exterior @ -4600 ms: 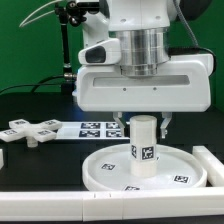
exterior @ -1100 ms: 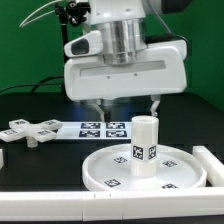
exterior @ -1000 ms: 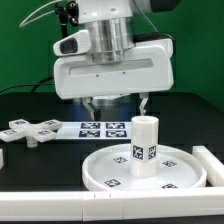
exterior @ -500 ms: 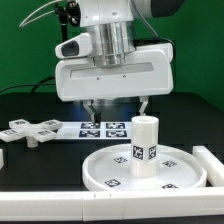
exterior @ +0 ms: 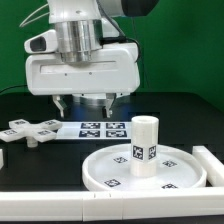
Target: Assemble round table
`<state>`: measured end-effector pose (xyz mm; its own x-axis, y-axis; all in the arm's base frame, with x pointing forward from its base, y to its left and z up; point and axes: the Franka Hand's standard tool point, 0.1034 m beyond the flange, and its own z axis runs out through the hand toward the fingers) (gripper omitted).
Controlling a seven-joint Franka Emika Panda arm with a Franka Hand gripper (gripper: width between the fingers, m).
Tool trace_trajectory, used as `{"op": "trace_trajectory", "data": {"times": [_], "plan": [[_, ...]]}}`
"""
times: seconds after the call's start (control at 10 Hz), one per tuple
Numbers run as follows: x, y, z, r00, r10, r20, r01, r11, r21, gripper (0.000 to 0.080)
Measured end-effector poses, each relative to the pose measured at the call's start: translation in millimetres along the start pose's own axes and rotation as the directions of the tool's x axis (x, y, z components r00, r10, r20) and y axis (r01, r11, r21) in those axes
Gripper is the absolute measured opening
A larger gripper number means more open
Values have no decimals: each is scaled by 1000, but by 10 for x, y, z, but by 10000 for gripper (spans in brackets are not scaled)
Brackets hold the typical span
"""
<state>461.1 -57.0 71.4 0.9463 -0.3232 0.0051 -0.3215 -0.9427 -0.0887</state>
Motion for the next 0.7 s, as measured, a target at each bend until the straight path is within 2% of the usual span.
{"op": "trace_trajectory", "data": {"times": [0.3,0.7], "plan": [[-1,20,6,1000,-6,1,6,1000,-1,649],[-55,714,-31,994,-108,-11,107,993,-55,649]]}}
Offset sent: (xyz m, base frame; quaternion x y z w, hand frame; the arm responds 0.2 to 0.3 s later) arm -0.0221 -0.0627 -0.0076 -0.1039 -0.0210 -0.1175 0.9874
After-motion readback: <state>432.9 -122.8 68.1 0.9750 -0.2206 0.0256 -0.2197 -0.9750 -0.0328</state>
